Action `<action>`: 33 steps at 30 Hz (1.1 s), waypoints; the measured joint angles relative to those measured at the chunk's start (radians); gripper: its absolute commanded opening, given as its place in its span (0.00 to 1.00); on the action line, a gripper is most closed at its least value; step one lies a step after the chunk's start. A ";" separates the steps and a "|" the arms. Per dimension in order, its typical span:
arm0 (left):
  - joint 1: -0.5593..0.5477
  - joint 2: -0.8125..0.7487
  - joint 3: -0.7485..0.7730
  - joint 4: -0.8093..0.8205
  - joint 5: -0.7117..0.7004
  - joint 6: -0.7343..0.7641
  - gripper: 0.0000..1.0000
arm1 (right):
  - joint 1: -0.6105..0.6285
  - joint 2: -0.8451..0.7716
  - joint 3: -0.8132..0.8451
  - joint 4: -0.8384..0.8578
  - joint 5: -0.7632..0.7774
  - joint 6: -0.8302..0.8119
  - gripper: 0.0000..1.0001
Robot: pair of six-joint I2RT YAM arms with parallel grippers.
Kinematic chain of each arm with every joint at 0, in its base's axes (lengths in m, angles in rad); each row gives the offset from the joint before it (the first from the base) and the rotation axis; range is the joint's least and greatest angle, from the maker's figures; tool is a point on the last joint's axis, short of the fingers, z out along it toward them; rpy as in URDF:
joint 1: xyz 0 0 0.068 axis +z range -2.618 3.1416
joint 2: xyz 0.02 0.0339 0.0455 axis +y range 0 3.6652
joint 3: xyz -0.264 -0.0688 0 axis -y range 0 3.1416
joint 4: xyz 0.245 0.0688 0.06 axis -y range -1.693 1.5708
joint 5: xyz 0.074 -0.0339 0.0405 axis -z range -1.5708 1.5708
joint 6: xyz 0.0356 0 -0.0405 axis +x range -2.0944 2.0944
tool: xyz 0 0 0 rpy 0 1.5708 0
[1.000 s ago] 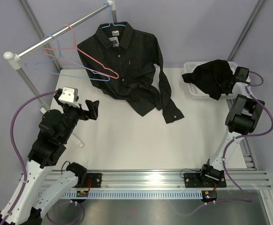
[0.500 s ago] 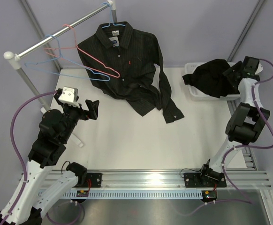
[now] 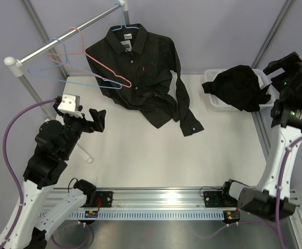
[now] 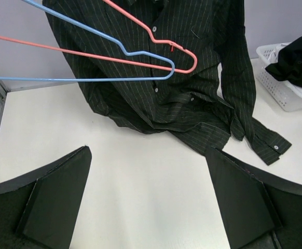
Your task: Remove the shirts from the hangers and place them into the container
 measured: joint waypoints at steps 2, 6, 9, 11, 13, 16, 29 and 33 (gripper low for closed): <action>0.000 -0.008 0.032 -0.031 -0.008 -0.010 0.99 | 0.000 -0.111 -0.018 -0.005 -0.007 -0.010 1.00; 0.000 -0.050 0.059 -0.105 -0.027 -0.028 0.99 | 0.000 -0.321 -0.058 -0.020 -0.038 -0.045 0.99; 0.000 -0.097 0.068 -0.176 -0.049 -0.037 0.99 | 0.000 -0.455 -0.104 -0.048 -0.067 -0.075 0.99; 0.000 -0.133 0.074 -0.219 -0.067 -0.040 0.99 | 0.000 -0.542 -0.142 -0.063 -0.090 -0.092 1.00; 0.000 -0.172 0.077 -0.258 -0.087 -0.043 0.99 | 0.006 -0.620 -0.190 -0.076 -0.117 -0.102 0.99; 0.000 -0.224 0.079 -0.297 -0.114 -0.044 0.99 | 0.034 -0.711 -0.262 -0.092 -0.164 -0.112 1.00; 0.000 -0.339 0.024 -0.382 -0.164 -0.082 0.99 | 0.212 -0.927 -0.470 -0.128 -0.166 -0.163 1.00; 0.001 -0.339 -0.012 -0.393 -0.164 -0.097 0.99 | 0.227 -0.954 -0.497 -0.128 -0.163 -0.166 0.99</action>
